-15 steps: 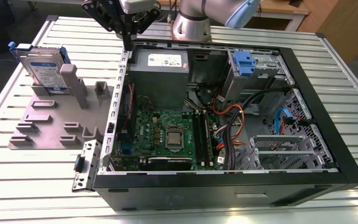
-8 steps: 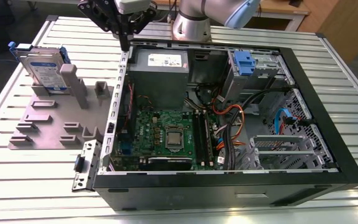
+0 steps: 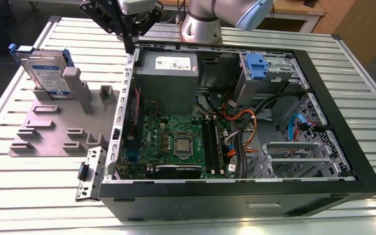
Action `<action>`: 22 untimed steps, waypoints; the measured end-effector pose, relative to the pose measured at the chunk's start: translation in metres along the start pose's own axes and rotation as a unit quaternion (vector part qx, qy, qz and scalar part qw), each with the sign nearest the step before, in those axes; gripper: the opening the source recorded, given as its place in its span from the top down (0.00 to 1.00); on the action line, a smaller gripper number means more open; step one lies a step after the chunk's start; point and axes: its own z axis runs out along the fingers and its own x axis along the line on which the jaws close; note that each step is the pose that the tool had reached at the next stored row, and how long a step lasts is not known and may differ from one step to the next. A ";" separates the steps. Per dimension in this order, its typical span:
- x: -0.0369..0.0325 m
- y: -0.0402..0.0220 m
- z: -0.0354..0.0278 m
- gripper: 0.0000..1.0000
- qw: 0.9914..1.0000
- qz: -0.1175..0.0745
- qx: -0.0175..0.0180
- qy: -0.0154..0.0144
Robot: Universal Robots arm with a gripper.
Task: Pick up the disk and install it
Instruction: 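Reach for the disk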
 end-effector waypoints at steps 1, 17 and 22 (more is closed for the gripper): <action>0.0000 0.0000 0.0000 0.89 1.000 0.000 0.000 0.000; 0.0144 -0.0009 -0.0001 0.89 1.000 0.000 0.000 0.000; 0.0154 -0.0010 0.0005 0.89 1.000 0.000 0.000 0.000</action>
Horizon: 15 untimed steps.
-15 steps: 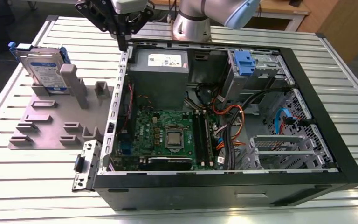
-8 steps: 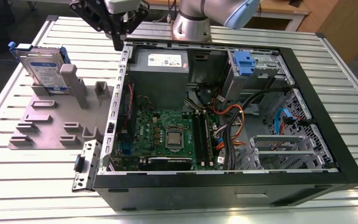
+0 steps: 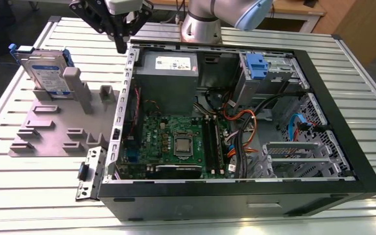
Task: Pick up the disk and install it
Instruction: 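Reach for the disk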
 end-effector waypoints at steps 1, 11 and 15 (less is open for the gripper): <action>0.0001 0.0000 0.0001 0.89 1.000 0.000 0.000 0.000; 0.0024 -0.0002 0.0013 0.89 1.000 0.000 0.000 0.001; 0.0037 -0.0003 0.0020 0.89 1.000 0.000 0.000 0.001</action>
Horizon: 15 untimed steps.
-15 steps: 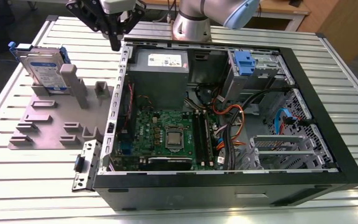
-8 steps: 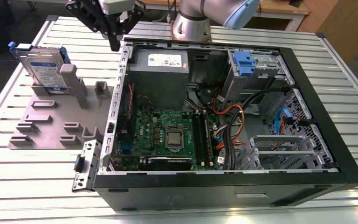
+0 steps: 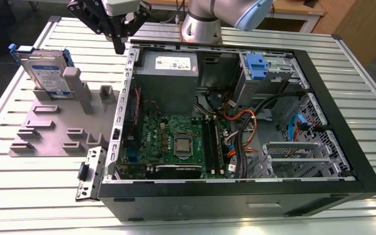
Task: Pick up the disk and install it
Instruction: 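Reach for the disk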
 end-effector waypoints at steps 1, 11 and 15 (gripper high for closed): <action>0.0005 0.0000 0.0002 0.89 1.000 0.000 0.000 0.000; 0.0042 -0.0004 0.0005 0.89 1.000 0.000 0.000 0.000; 0.0042 -0.0004 0.0006 0.89 1.000 0.000 0.000 0.000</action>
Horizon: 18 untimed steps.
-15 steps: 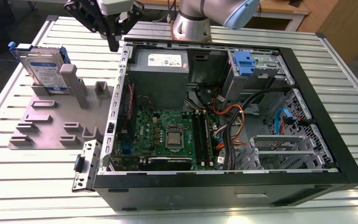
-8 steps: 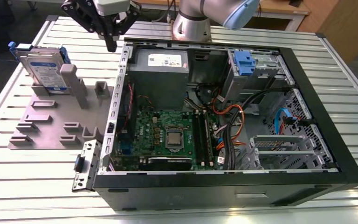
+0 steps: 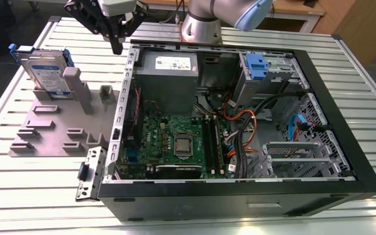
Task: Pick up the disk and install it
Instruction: 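Reach for the disk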
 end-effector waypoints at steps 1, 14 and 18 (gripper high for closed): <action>0.0000 0.0000 0.0000 0.89 1.000 0.000 0.000 0.000; 0.0085 -0.0006 0.0005 0.89 1.000 0.000 0.000 0.000; 0.0094 -0.0007 0.0005 0.89 1.000 0.000 0.000 0.000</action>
